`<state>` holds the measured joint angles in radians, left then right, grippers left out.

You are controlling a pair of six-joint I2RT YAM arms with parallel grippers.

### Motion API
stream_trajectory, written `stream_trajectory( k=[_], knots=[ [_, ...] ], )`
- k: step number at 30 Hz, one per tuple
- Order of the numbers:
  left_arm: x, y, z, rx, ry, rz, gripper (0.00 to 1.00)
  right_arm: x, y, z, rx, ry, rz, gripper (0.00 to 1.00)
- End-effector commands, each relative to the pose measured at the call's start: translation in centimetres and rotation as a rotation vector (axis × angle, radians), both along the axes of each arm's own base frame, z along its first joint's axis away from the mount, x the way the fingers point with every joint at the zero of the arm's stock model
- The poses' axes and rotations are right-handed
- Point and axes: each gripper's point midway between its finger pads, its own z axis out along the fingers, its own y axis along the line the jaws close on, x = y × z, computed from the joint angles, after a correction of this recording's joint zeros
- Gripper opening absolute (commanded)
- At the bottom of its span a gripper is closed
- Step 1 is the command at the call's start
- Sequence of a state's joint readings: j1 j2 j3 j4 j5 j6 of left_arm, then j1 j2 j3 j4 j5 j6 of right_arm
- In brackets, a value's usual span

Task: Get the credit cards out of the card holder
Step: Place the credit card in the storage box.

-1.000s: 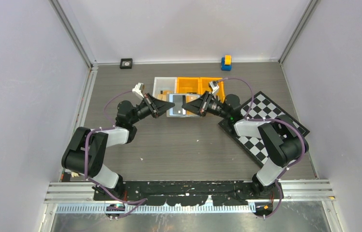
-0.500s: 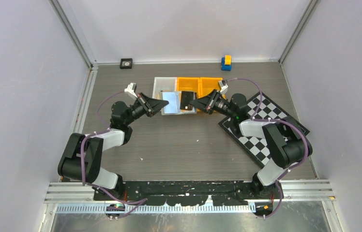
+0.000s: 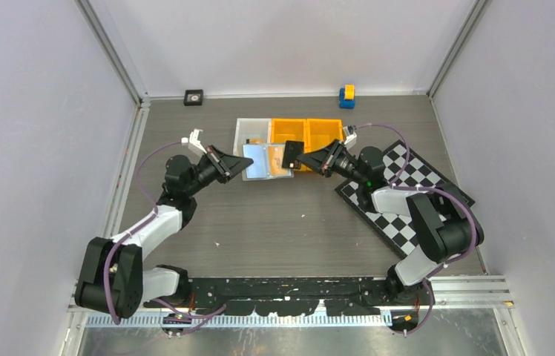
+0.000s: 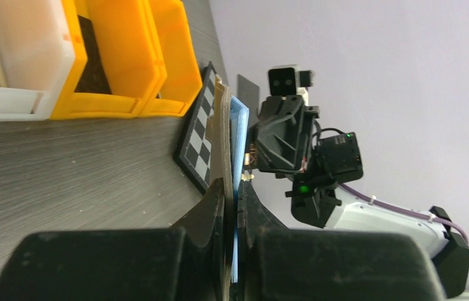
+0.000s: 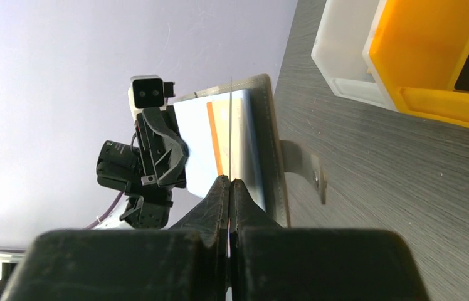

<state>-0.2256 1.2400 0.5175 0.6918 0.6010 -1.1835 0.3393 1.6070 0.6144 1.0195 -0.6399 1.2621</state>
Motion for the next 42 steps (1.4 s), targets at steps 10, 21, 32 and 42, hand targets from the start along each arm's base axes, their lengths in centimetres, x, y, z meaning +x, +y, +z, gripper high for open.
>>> stream_trajectory(
  k=[10, 21, 32, 42],
  knots=[
    [0.4, 3.7, -0.1, 0.181, -0.013, 0.22, 0.0, 0.6, -2.1, 1.7, -0.098, -0.12, -0.116, 0.0],
    [0.1, 5.9, 0.4, 0.208, -0.035, 0.347, 0.0, 2.2, -3.8, -0.3, -0.317, -0.142, -0.209, 0.0],
    [-0.8, 8.3, 1.3, 0.204, -0.087, 0.479, 0.0, 8.0, -1.4, -4.0, -0.352, -0.048, -0.158, 0.0],
    [-1.0, 8.4, 1.1, 0.189, -0.061, 0.487, 0.0, 12.7, 0.8, -8.1, -0.386, 0.038, -0.11, 0.01]
  ],
)
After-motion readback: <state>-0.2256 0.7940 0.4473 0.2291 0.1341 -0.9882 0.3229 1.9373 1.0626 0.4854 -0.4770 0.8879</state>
